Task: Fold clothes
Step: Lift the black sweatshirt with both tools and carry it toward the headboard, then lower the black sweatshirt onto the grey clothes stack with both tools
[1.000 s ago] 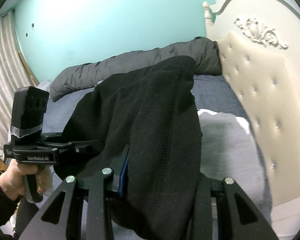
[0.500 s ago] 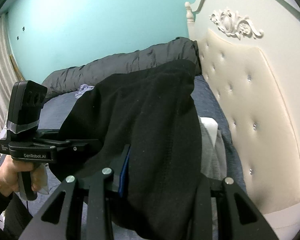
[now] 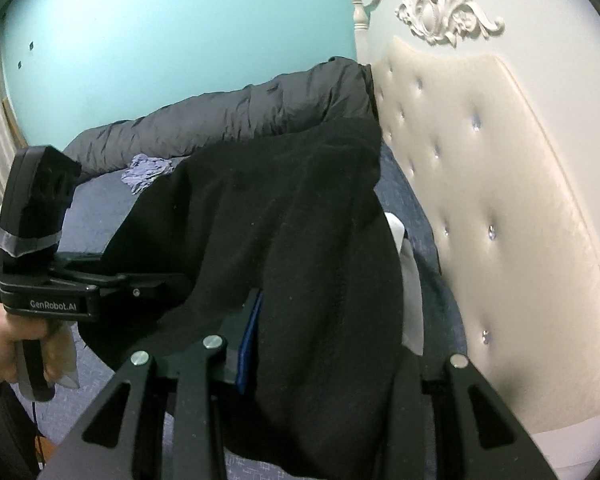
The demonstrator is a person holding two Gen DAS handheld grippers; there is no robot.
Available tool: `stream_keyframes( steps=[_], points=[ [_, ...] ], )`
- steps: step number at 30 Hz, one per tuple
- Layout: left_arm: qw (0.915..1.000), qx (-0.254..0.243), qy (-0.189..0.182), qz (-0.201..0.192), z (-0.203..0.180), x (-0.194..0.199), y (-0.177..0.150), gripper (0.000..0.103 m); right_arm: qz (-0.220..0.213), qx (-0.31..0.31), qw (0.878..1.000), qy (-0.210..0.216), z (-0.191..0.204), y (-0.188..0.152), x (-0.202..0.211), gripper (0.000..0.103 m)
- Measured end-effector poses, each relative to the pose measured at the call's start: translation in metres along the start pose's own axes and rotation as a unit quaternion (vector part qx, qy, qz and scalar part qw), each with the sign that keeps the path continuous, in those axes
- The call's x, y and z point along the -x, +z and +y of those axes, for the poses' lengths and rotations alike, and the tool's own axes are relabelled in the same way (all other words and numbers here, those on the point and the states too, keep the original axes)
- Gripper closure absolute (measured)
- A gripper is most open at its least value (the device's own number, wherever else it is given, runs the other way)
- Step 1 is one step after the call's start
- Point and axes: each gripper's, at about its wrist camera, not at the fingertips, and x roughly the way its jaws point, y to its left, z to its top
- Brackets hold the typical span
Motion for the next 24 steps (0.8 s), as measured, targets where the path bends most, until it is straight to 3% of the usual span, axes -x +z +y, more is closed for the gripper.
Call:
stream_keyframes(
  steps=[9, 14, 16, 19, 24],
  points=[
    [0.9997, 0.017, 0.004, -0.015, 0.010, 0.018, -0.001, 0.047, -0.016, -0.045, 0.999, 0.013, -0.013, -0.008, 0.001, 0.061],
    [0.9993, 0.025, 0.007, -0.025, 0.015, 0.030, -0.002, 0.047, -0.023, -0.080, 0.996, 0.017, -0.023, -0.011, 0.008, 0.057],
    [0.9986, 0.017, 0.020, -0.045, 0.015, 0.046, -0.001, 0.047, -0.026, -0.084, 0.996, 0.013, -0.023, -0.010, 0.013, 0.046],
    [0.9969, -0.007, 0.041, -0.067, 0.012, 0.062, 0.004, 0.047, -0.030, -0.083, 0.996, 0.002, -0.021, -0.009, 0.019, 0.044],
    [0.9967, -0.034, 0.046, -0.058, 0.001, 0.065, 0.006, 0.048, -0.042, -0.083, 0.995, -0.032, -0.019, -0.003, 0.033, 0.041]
  ],
)
